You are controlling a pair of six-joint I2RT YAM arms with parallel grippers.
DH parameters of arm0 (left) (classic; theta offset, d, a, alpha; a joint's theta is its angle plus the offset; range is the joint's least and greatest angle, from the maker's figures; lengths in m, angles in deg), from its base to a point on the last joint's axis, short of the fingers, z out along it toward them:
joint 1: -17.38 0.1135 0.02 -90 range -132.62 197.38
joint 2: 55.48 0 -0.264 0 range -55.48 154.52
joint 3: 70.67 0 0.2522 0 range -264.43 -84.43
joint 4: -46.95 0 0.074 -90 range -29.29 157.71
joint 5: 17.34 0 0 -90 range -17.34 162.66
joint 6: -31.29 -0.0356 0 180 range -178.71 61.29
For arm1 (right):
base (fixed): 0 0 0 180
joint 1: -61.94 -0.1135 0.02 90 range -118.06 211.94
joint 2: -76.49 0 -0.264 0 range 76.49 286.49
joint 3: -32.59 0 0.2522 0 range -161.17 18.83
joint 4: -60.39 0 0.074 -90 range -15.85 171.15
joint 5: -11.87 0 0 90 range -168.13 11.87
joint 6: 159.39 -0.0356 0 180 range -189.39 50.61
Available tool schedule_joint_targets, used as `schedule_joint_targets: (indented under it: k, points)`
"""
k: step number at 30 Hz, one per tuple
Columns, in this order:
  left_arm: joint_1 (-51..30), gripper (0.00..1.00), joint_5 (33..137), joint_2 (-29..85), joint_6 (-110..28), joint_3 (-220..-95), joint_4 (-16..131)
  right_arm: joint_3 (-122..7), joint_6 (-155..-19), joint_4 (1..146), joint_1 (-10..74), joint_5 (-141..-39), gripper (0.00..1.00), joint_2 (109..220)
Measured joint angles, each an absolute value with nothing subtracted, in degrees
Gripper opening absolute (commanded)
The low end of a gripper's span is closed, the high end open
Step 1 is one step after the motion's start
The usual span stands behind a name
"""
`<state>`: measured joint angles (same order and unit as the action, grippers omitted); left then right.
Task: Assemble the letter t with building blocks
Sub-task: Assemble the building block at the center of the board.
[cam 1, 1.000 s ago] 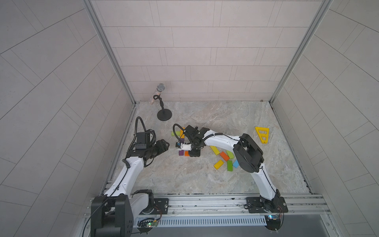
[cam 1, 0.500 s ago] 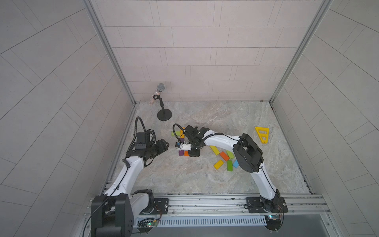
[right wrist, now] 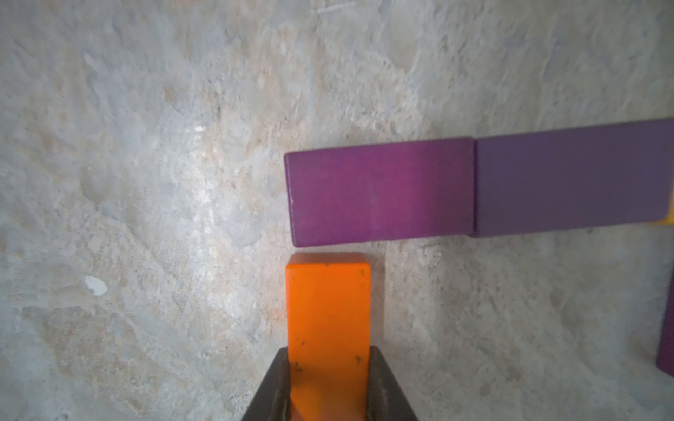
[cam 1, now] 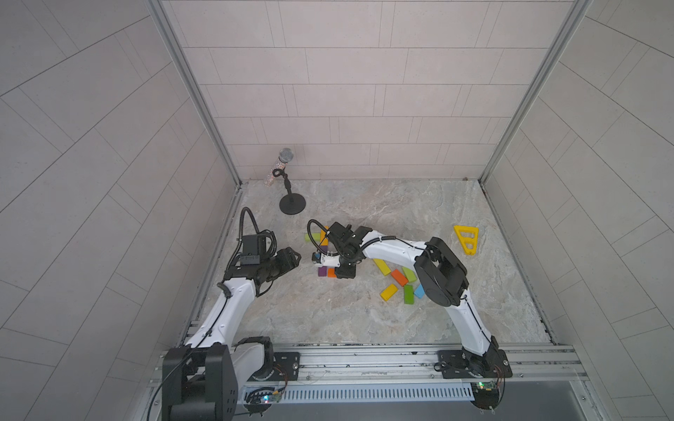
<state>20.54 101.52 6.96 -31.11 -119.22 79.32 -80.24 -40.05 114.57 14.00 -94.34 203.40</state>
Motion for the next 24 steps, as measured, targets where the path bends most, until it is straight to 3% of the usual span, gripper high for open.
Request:
schedule_joint_targets:
  k: [24]
  points:
    - [20.9, 0.69, 102.0, 7.5, -30.9, -119.2, 78.9, -80.4, -39.9, 114.2, 14.3, -95.5, 0.21, 203.4]
